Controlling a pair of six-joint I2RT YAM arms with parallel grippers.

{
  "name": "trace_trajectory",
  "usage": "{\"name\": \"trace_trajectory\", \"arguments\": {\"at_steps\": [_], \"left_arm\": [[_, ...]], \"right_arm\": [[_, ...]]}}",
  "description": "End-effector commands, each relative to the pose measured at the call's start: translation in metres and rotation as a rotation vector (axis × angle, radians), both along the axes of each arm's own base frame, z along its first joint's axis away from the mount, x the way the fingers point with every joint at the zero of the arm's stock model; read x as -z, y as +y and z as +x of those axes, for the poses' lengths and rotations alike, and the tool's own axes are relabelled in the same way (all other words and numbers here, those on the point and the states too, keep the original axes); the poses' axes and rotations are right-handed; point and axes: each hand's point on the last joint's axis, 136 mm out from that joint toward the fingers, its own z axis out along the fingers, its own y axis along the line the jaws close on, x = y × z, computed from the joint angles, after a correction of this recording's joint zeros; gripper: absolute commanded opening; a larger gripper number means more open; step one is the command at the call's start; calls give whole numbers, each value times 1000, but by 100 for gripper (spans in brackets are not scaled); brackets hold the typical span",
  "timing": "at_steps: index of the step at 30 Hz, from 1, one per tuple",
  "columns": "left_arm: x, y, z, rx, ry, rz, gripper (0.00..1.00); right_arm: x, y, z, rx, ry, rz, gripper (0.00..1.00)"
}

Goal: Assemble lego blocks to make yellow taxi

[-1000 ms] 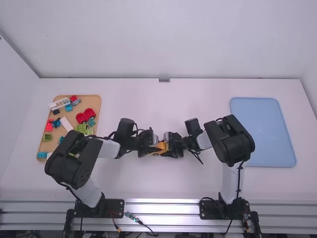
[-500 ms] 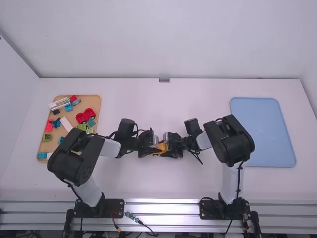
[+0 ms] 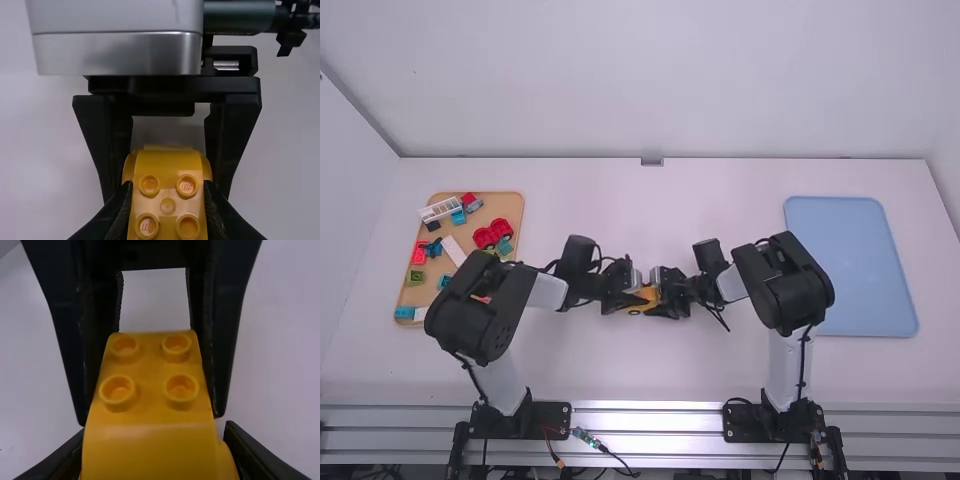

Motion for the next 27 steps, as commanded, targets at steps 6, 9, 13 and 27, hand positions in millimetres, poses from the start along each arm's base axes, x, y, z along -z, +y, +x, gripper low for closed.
{"name": "trace_trajectory", "arguments": {"at_steps": [6,9,13,27], "left_arm": [[29,0,-16,9,38,117,2],[39,-1,-19,1,38,179,2],[45,0,-23,-10,60,215,2],[45,1,-17,-26,63,231,2]], "right_arm": [[19,-7,-5,34,37,-79,0],[19,-7,-5,34,37,-78,0],[19,-7,-5,34,37,-79,0],[19,-7,-5,35,38,-79,0]]}}
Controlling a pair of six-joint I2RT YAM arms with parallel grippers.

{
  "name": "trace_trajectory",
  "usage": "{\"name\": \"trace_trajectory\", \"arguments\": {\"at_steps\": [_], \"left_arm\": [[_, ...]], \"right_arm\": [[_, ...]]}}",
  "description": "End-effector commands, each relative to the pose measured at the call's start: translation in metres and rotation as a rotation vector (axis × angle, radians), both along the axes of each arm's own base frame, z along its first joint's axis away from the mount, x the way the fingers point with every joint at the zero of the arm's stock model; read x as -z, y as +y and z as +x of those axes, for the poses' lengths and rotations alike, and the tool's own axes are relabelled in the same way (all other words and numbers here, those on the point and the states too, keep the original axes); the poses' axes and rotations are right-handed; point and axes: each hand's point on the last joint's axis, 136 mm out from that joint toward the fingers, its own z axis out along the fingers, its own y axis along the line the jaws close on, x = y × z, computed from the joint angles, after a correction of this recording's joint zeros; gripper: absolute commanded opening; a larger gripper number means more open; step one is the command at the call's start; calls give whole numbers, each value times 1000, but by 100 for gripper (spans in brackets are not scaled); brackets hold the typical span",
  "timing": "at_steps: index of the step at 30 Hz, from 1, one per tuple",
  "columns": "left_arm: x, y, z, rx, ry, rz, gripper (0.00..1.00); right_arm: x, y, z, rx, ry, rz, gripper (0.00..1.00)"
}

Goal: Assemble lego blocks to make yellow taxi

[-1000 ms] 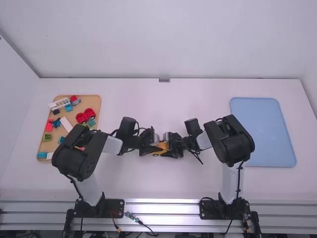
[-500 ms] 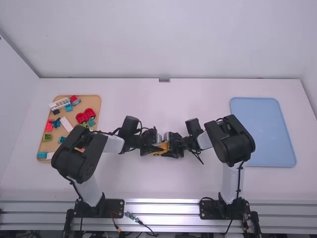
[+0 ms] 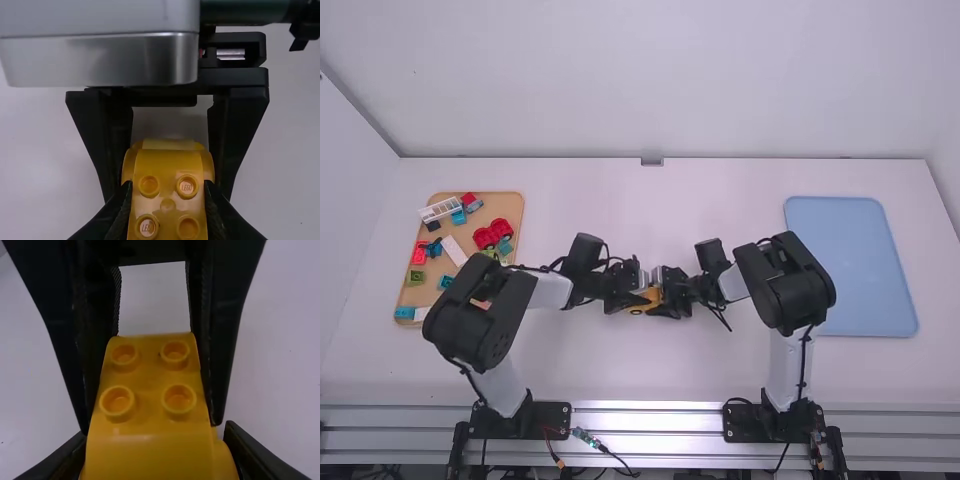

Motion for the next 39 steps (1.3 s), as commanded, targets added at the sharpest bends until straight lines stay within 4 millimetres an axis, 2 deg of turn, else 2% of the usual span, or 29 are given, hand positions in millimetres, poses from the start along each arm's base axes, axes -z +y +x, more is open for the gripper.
{"name": "trace_trajectory", "arguments": {"at_steps": [1,4,11,12,13,14,17,26,27,31,35,39], "left_arm": [[40,6,-17,-24,74,137,2],[37,6,-17,-23,72,137,2],[31,6,-16,-24,60,132,11],[31,6,-16,-24,61,132,14],[31,6,-16,-24,60,132,24],[31,6,-16,-24,61,132,29],[31,6,-17,-24,62,133,34],[27,3,-16,-14,61,113,38],[24,1,-16,-6,57,99,42],[18,1,-12,-16,39,95,45],[7,4,-7,-31,18,79,44],[4,4,-7,-27,9,78,44]], "right_arm": [[19,-4,-7,27,36,-81,0],[19,-4,-7,29,39,-81,0],[19,-4,-7,29,39,-81,0],[19,-4,-7,28,39,-81,0],[19,-4,-6,29,39,-82,0],[19,-4,-7,29,38,-81,0],[19,-4,-7,28,39,-81,0],[19,-4,-7,29,39,-81,0],[19,-4,-7,29,38,-82,0],[19,-4,-7,29,39,-82,0],[19,-4,-6,29,39,-82,0],[19,-4,-7,29,39,-81,0]]}}
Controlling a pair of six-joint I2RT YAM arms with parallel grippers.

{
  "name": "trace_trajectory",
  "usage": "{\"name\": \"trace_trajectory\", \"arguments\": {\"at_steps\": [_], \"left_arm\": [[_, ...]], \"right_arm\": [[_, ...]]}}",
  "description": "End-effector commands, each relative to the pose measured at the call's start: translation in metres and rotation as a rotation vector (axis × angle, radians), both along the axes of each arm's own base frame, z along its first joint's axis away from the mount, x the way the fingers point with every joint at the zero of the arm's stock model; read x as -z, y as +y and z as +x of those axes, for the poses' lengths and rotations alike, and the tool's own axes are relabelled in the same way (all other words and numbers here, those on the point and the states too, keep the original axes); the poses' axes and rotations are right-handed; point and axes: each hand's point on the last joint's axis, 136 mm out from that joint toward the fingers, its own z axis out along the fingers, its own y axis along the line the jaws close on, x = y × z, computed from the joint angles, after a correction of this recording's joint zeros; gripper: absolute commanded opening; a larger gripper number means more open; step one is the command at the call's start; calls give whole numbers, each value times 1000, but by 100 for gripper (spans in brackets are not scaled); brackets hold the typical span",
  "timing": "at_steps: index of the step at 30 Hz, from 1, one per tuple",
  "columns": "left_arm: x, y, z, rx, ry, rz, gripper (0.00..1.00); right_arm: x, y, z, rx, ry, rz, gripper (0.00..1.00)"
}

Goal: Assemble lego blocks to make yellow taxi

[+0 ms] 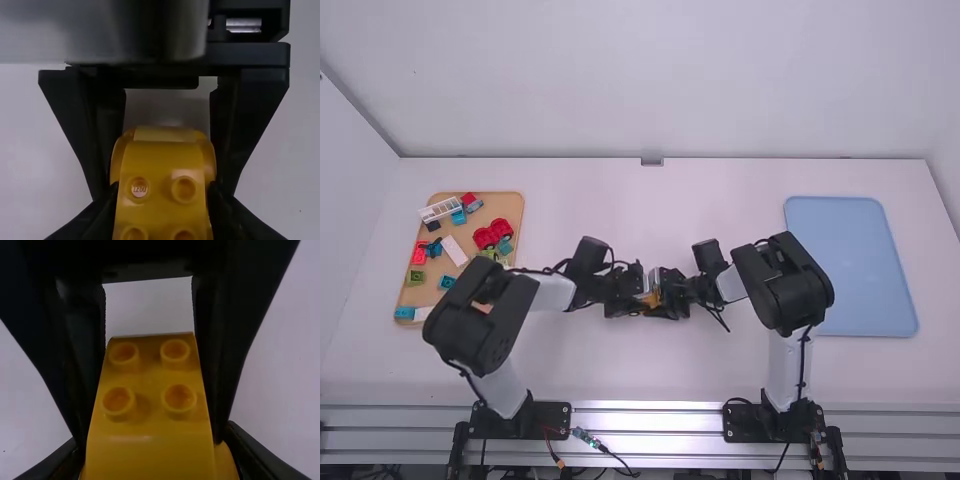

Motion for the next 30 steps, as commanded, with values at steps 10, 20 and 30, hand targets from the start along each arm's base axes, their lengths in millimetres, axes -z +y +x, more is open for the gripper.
{"name": "trace_trajectory", "arguments": {"at_steps": [10,20,30], "left_arm": [[-15,6,0,-5,4,-56,46],[-50,34,-1,1,-21,-135,49],[-96,67,-13,5,-134,-163,99]], "right_arm": [[19,-8,-4,41,40,-80,0],[20,-8,-3,45,37,-86,0],[21,-9,-1,55,36,-96,19]]}}
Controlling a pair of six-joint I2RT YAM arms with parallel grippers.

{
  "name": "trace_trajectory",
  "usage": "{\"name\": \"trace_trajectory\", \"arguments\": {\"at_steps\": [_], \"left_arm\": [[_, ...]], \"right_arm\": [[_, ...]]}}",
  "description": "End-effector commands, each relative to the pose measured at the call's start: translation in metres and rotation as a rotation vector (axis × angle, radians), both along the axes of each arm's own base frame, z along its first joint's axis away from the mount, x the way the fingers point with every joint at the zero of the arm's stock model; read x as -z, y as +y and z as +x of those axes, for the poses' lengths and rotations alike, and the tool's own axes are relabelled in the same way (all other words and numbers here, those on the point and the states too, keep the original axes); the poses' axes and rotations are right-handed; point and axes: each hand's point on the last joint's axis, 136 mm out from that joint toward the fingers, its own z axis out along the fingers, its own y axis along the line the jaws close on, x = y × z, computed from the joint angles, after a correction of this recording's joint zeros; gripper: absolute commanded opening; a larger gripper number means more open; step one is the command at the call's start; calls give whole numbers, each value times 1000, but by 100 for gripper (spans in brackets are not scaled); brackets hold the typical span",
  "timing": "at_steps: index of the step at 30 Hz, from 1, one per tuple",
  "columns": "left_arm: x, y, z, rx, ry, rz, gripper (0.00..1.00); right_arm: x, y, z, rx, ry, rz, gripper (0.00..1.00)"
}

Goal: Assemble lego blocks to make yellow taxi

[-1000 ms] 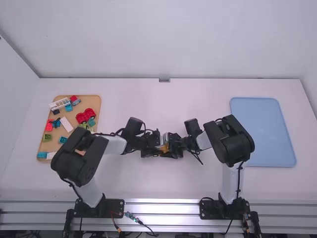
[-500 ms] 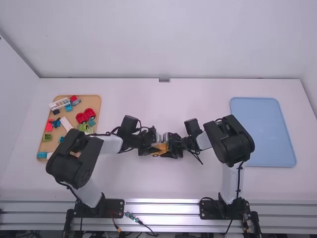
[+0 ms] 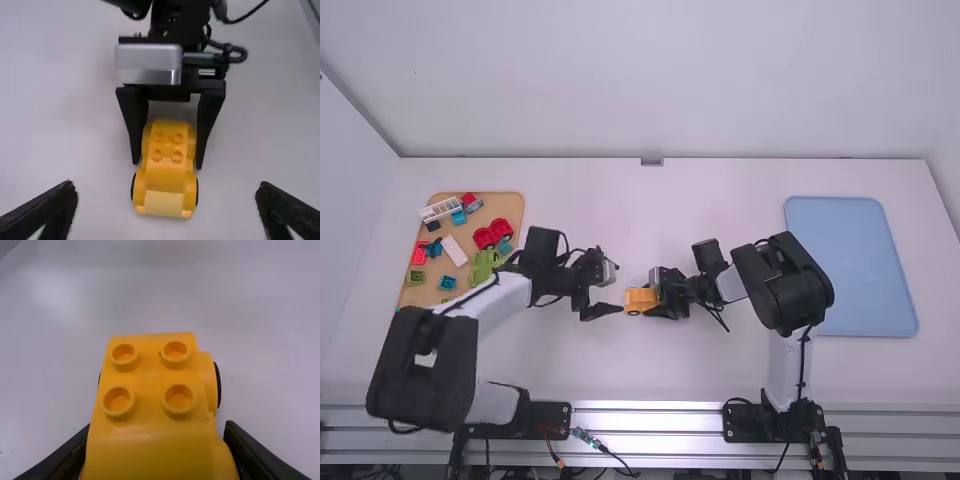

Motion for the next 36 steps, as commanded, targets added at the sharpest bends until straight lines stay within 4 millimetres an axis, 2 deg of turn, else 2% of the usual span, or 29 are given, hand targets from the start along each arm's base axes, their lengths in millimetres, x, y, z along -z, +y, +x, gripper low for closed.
{"name": "trace_trajectory", "arguments": {"at_steps": [1,6,7,8,11,12,20,23,25,26,27,28,29,31,32,36], "left_arm": [[-20,6,-4,31,-97,-38,99],[-39,20,-6,-13,-147,-71,99],[-42,23,-8,-14,-162,-85,99],[-43,24,-9,-15,-165,-88,99],[-43,34,-9,-45,-165,-111,99],[-43,36,-10,-51,-160,-120,99],[-37,42,-11,-75,-158,-133,99],[-36,40,-13,-68,-160,-134,99],[-36,41,-13,-70,-157,-134,99],[-36,41,-12,-70,-157,-134,99],[-36,41,-12,-70,-157,-134,99],[-36,41,-12,-70,-157,-134,99],[-36,41,-12,-70,-157,-134,99],[-36,41,-12,-73,-157,-133,99],[-35,43,-11,-79,-156,-130,99],[-33,40,-13,-70,-153,-129,99]], "right_arm": [[21,-9,-2,49,36,-92,21],[15,-5,-1,46,41,-57,41],[14,-3,-2,40,36,-52,54],[14,-2,-2,38,34,-52,58],[17,1,-3,35,20,-77,99],[18,2,-4,32,17,-81,99],[17,11,2,66,3,-90,100],[17,14,-1,57,2,-91,96],[16,17,-2,48,-7,-87,84],[16,17,-2,47,-8,-86,83],[15,18,-2,46,-11,-83,73],[15,18,-1,47,-13,-82,69],[15,17,0,49,-13,-83,61],[15,18,-1,51,-10,-82,38],[15,18,0,57,-1,-83,31],[12,15,5,79,5,-78,29]]}}
